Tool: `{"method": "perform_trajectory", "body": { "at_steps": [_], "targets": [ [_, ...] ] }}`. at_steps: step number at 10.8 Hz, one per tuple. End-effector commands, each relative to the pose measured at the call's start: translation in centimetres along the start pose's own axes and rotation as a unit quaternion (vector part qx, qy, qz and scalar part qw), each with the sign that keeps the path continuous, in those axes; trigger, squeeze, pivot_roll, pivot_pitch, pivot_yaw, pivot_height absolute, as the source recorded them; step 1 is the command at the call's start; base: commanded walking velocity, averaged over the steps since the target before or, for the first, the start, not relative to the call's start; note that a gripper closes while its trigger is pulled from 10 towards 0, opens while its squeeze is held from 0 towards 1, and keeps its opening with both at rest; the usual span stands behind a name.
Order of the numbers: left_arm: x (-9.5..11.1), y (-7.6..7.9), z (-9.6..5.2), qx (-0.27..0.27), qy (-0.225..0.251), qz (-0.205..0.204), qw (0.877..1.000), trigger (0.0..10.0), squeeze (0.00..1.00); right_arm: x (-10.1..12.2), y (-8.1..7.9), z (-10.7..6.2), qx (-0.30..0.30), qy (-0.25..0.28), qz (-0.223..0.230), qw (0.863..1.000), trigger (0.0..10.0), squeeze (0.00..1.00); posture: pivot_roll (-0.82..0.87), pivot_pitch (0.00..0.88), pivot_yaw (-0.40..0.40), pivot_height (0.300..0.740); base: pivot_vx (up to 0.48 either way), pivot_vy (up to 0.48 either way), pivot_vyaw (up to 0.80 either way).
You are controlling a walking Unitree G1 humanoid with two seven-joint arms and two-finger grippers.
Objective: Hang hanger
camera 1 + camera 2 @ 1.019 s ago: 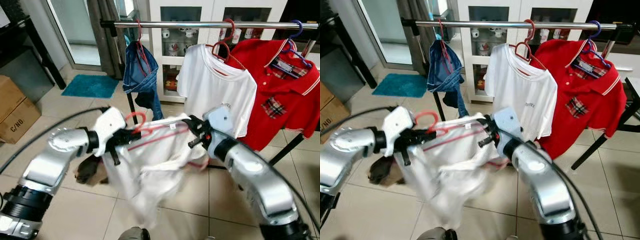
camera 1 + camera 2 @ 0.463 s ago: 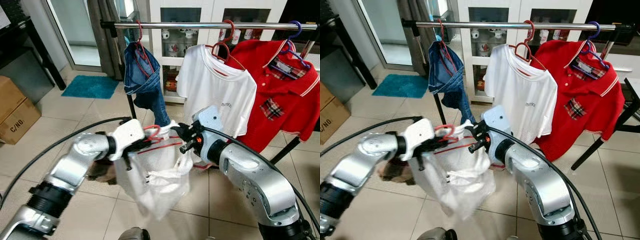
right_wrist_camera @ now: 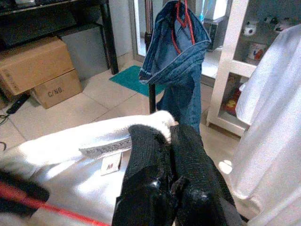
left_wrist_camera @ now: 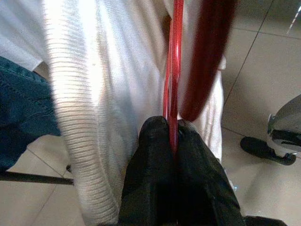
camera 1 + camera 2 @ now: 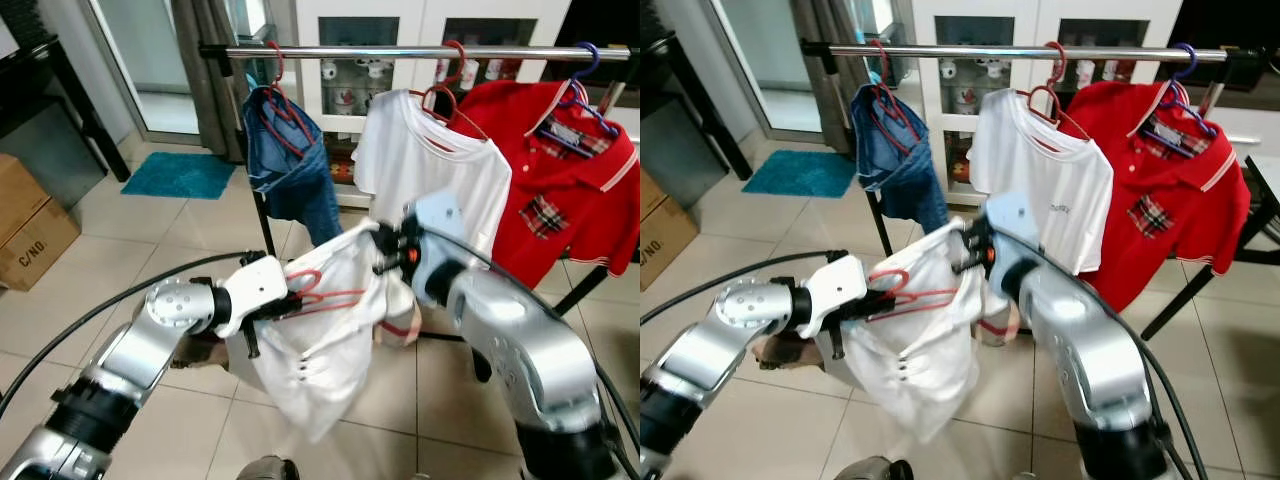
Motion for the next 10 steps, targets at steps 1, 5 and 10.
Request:
{"method": "perform_trajectory", "body": {
  "at_steps": [1,5,10],
  "targets": [
    [-0.1,-0.2,-0.4,0.004,-0.008,0.006,1.0,0.0,0.0,0.8,0.3,0.0,-0.008,0.02,-0.004,1.0,0.0,0.0,-0.09,0.003,0.078,0.74,0.0,0.0,0.0],
    [0.9,-0.6,-1.2,0.035,0.048,-0.025,0.998,0.0,0.0,0.8,-2.3,0.9,0.102,-0.007,-0.049,0.994,0.0,0.0,-0.07,0.0,0.038,0.74,0.0,0.0,0.0],
    [1.4,-0.4,-0.4,0.023,0.055,-0.026,0.998,0.0,0.0,1.1,-3.8,1.1,0.124,-0.002,-0.023,0.992,10.0,0.84,-0.08,0.0,0.05,0.74,0.0,0.0,0.0]
  ]
}}
Point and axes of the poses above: a point about 5 cm out from each wrist's last joint towards the gripper, its own z axis pointing out of the wrist towards the gripper, its own x axis along the axis of the wrist's last joint, y = z × x, the point moved 1 cm from there along z, pointing out of the wrist towards the gripper, and after that the axes turned 10 degrees about z, right-handed, at the moved point
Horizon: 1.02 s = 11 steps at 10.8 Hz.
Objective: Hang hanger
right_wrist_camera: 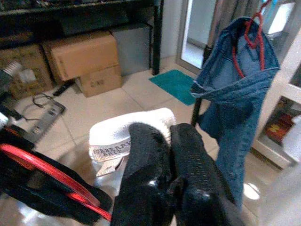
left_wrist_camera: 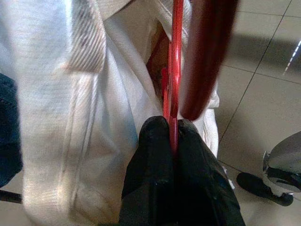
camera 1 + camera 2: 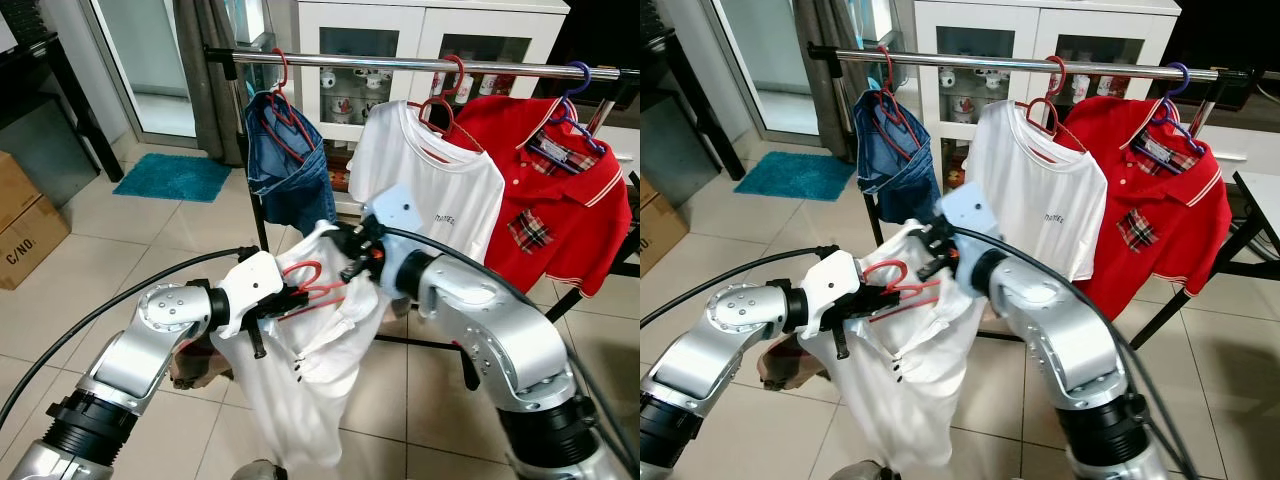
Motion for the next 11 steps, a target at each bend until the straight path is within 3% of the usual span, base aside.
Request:
{"method": "perform_trajectory", "body": {
  "at_steps": [1,4,5,6,7,8,9,10,11],
  "targets": [
    [0.6,-0.4,0.1,0.001,0.005,0.009,1.0,0.0,0.0,0.8,-0.1,-0.2,0.002,0.012,0.0,1.0,10.0,1.0,-0.08,0.0,0.053,0.74,0.0,0.0,0.0],
    [0.7,-0.5,-0.2,-0.006,0.007,0.013,1.0,0.0,0.0,0.0,1.4,-0.5,-0.048,-0.013,-0.013,0.999,10.0,1.0,-0.08,0.0,0.06,0.74,0.0,0.0,0.0],
    [0.6,-0.9,-0.6,0.0,0.007,0.014,1.0,0.0,0.0,0.3,1.6,-0.9,-0.035,-0.004,-0.007,0.999,10.0,1.0,-0.08,0.0,0.06,0.74,0.0,0.0,0.0],
    [0.8,-1.3,-1.0,0.008,0.015,0.014,1.0,0.0,0.0,0.9,1.8,-1.4,-0.009,0.012,0.005,1.0,10.0,1.0,-0.08,0.0,0.06,0.74,0.0,0.0,0.0],
    [1.6,-1.8,-1.6,0.005,0.046,0.02,0.999,0.0,0.0,1.7,2.3,-3.5,0.066,0.025,-0.007,0.997,10.0,1.0,-0.08,0.0,0.062,0.74,0.0,0.0,0.0],
    [2.0,-1.8,-2.0,-0.009,0.058,0.031,0.998,0.0,0.0,1.7,2.1,-4.8,0.121,0.009,-0.025,0.992,10.0,1.0,-0.08,0.0,0.063,0.74,0.0,0.0,0.0],
    [2.4,-1.8,-2.3,-0.031,0.068,0.053,0.996,0.0,0.0,1.1,1.2,-6.3,0.195,-0.037,-0.052,0.979,10.0,1.0,-0.08,0.0,0.064,0.74,0.0,0.0,0.0],
    [2.8,-1.8,-2.4,-0.043,0.074,0.068,0.994,0.0,0.0,1.0,1.0,-6.5,0.211,-0.051,-0.059,0.974,10.0,0.99,-0.08,0.0,0.064,0.74,0.0,0.0,0.0],
    [3.5,-1.7,-2.6,-0.064,0.085,0.088,0.99,0.0,0.0,1.0,0.8,-6.3,0.211,-0.053,-0.067,0.974,10.0,0.0,-0.08,0.0,0.062,0.74,0.0,0.0,0.0]
  ]
}}
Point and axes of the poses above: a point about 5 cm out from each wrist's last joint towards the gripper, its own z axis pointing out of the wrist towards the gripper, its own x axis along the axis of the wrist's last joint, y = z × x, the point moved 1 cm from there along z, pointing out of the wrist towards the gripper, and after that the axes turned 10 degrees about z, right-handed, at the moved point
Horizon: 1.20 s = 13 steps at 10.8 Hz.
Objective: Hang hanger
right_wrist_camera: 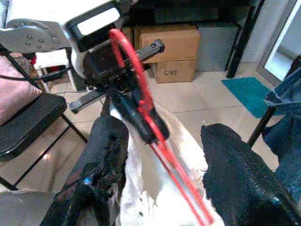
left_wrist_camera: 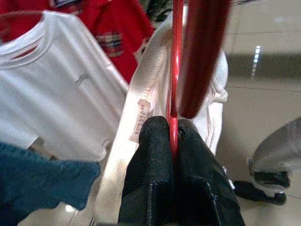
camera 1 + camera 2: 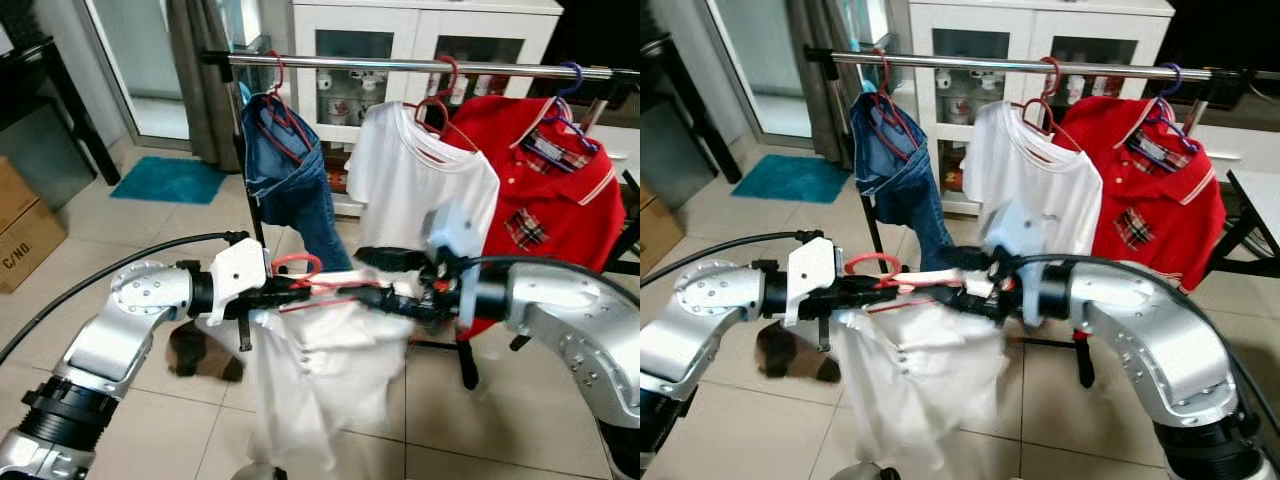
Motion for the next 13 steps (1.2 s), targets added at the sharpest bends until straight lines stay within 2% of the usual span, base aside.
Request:
{"method": "perform_trajectory", "body": {
  "at_steps": [1,3,4,5,6,7,9,11,12,13],
  "targets": [
    [1.3,-0.5,-0.1,-0.015,0.013,0.031,0.999,0.0,0.0,0.6,-0.3,0.4,0.008,0.006,-0.013,1.0,10.0,0.0,-0.08,0.0,0.063,0.74,0.0,0.0,0.0],
    [2.4,-0.6,0.5,-0.032,0.041,0.047,0.998,0.0,0.0,0.1,-1.4,1.7,0.048,-0.028,-0.031,0.998,10.0,0.0,-0.08,0.0,0.062,0.74,0.0,0.0,0.0],
    [2.8,-0.6,0.7,-0.035,0.049,0.052,0.997,0.0,0.0,-0.6,-1.5,2.1,0.049,-0.053,-0.036,0.997,9.0,0.0,-0.08,0.0,0.062,0.74,0.0,0.0,0.0],
    [3.2,-0.6,0.7,-0.042,0.054,0.057,0.996,0.0,0.0,-1.6,-1.3,2.3,0.041,-0.08,-0.041,0.995,3.7,0.0,-0.08,0.0,0.058,0.74,0.0,0.0,0.0],
    [3.4,-0.5,0.7,-0.047,0.056,0.06,0.996,0.0,0.0,-2.0,-1.1,2.4,0.033,-0.094,-0.049,0.994,0.9,0.0,-0.08,0.0,0.058,0.74,0.0,0.0,0.0],
    [3.7,-0.2,0.7,-0.055,0.064,0.056,0.995,0.0,0.0,-1.9,-1.0,2.6,0.032,-0.094,-0.051,0.994,0.0,0.0,-0.08,0.0,0.054,0.74,0.0,0.0,0.0],
    [3.6,-0.2,0.7,-0.054,0.063,0.047,0.995,0.0,0.0,-1.8,-1.6,2.6,0.056,-0.093,-0.052,0.993,0.0,0.0,-0.08,0.0,0.05,0.74,0.0,0.0,0.0],
    [3.5,-0.3,0.7,-0.05,0.062,0.039,0.996,2.5,0.0,-2.0,-1.7,2.6,0.064,-0.094,-0.05,0.992,0.0,0.0,-0.08,0.0,0.048,0.74,0.0,0.0,0.0],
    [3.6,-0.5,0.6,-0.047,0.063,0.033,0.996,4.3,0.0,-2.1,-1.8,2.6,0.067,-0.094,-0.049,0.992,0.0,0.0,-0.08,0.0,0.048,0.74,0.0,0.0,0.0],
    [3.6,-0.6,0.6,-0.045,0.064,0.03,0.996,4.9,0.0,-2.1,-1.9,2.6,0.069,-0.095,-0.048,0.992,0.0,0.0,-0.08,0.0,0.049,0.74,0.0,0.0,0.0]
  ]
}}
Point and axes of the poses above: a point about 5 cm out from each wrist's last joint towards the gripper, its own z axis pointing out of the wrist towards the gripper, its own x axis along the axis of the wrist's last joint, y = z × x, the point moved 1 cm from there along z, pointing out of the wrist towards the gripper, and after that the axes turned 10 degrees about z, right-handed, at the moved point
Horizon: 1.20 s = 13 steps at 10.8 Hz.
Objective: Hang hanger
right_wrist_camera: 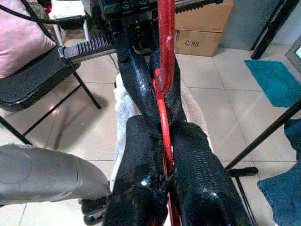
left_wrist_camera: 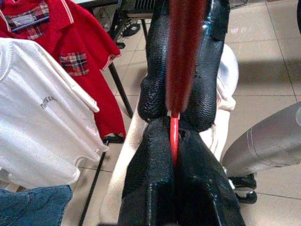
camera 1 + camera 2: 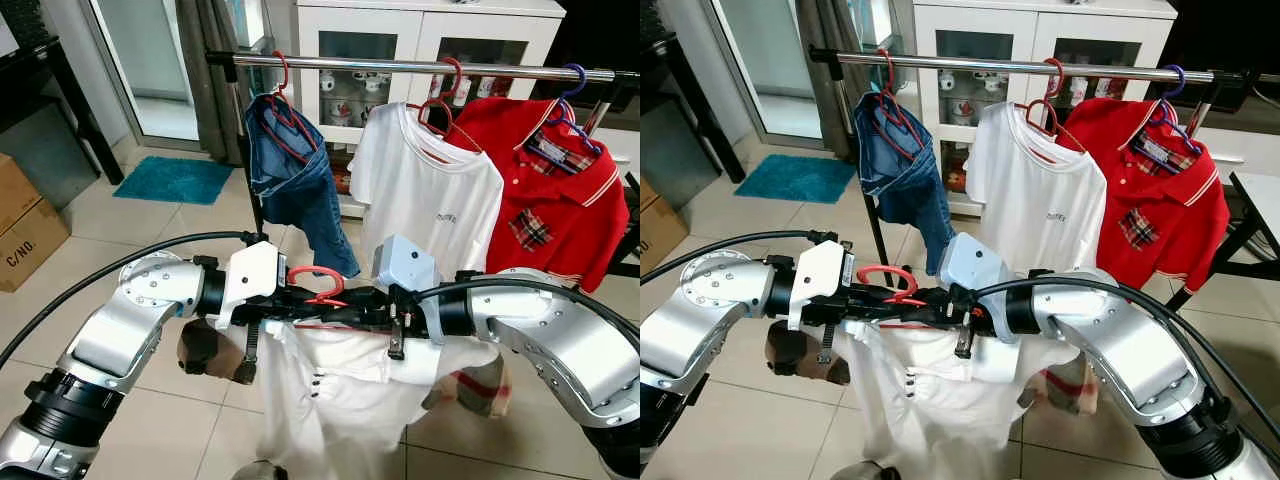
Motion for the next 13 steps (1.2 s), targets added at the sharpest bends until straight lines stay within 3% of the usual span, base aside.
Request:
{"method": "perform_trajectory", "body": {
  "at_steps": [1,2,3,4,5,8,11,13],
  "targets": [
    [1.5,-1.0,-0.4,0.023,0.022,0.023,0.999,5.3,0.04,-0.3,-0.9,0.5,0.033,-0.005,0.003,0.999,0.0,0.0,-0.08,0.0,0.051,0.74,0.0,0.0,0.0],
    [1.5,-1.0,-0.5,0.028,0.021,0.019,0.999,5.6,0.12,-0.4,-0.9,0.5,0.033,-0.004,0.005,0.999,0.0,0.0,-0.08,0.0,0.051,0.74,0.0,0.0,0.0],
    [1.6,-1.2,-0.5,0.039,0.016,0.014,0.999,10.0,0.51,-0.4,-0.9,0.5,0.033,-0.004,0.007,0.999,0.0,0.0,-0.08,0.0,0.051,0.74,0.0,0.0,0.0],
    [1.7,-1.5,-0.4,0.048,0.021,0.003,0.999,10.0,0.75,-0.5,-0.9,0.4,0.033,-0.004,0.009,0.999,0.0,0.0,-0.08,0.0,0.051,0.74,0.0,0.0,0.0],
    [1.6,-1.7,-0.4,0.066,0.011,0.018,0.998,10.0,1.0,-0.5,-0.9,0.4,0.033,-0.004,0.01,0.999,0.0,0.0,-0.08,0.0,0.051,0.74,0.0,0.0,0.0],
    [1.4,-1.6,-0.7,0.077,0.01,0.004,0.997,10.0,1.0,-1.0,-0.9,0.2,0.027,-0.012,0.017,0.999,0.0,0.0,-0.08,0.0,0.052,0.74,0.0,0.0,0.0],
    [1.4,-1.3,-2.4,0.097,0.012,-0.018,0.995,10.0,1.0,-3.9,-0.3,-0.3,-0.013,-0.055,0.049,0.997,0.0,0.0,-0.08,0.0,0.051,0.74,0.0,0.0,0.0],
    [1.4,-1.1,-3.4,0.106,0.011,-0.034,0.994,10.0,1.0,-5.0,0.6,-0.6,-0.056,-0.054,0.078,0.994,0.0,0.0,-0.08,0.0,0.053,0.74,0.0,0.0,0.0]
  ]
}}
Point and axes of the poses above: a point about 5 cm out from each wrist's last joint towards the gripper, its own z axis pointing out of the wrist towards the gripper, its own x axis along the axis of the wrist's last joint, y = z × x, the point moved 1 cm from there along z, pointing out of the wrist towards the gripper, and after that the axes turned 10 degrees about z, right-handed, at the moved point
